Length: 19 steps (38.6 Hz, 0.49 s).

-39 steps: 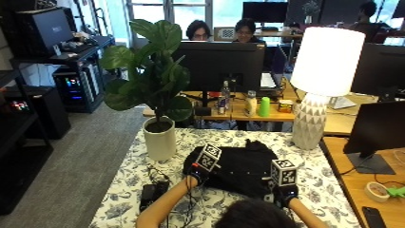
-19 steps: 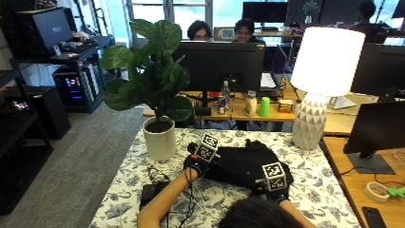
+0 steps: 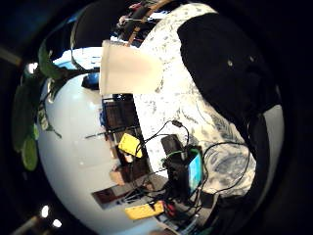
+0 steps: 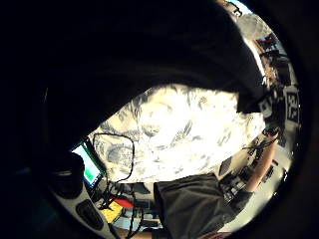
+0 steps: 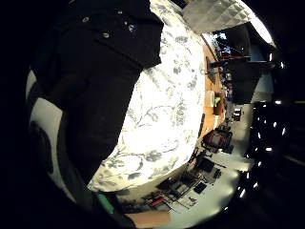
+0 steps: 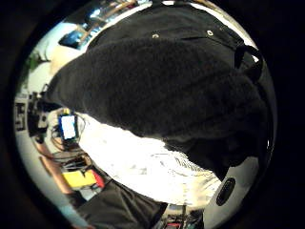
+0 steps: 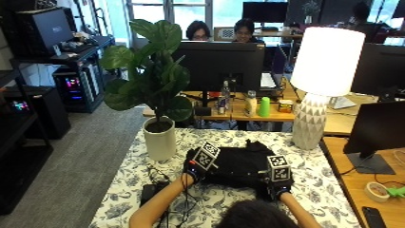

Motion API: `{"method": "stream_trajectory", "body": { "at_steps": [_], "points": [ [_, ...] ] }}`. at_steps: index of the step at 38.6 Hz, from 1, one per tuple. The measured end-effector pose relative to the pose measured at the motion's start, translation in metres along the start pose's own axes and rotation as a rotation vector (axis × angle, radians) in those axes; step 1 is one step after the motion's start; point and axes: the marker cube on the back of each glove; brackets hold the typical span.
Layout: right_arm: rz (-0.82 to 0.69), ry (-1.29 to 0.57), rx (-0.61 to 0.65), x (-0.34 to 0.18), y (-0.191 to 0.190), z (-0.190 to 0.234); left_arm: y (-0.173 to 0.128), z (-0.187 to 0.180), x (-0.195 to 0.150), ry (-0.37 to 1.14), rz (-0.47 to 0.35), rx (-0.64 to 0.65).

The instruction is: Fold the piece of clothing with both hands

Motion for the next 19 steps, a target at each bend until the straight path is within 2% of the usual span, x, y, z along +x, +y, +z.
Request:
{"method": "stream_trajectory", "body": {
  "at_steps": [3, 11, 16, 19],
  "points": [
    [-0.034, 0.009, -0.022, -0.005, 0.011, -0.010, -0.003, 0.017, -0.002, -0.049, 0.007, -0.047],
    [-0.122, 0.017, -0.106, -0.012, 0.052, -0.045, 0.042, 0.028, -0.002, 0.040, 0.168, -0.157],
    [-0.205, 0.024, -0.197, -0.019, 0.093, -0.074, 0.074, 0.022, -0.006, 0.065, 0.227, -0.189],
    [-0.251, 0.058, -0.237, -0.022, 0.104, -0.087, 0.089, 0.011, -0.010, 0.078, 0.250, -0.210]
  ]
}}
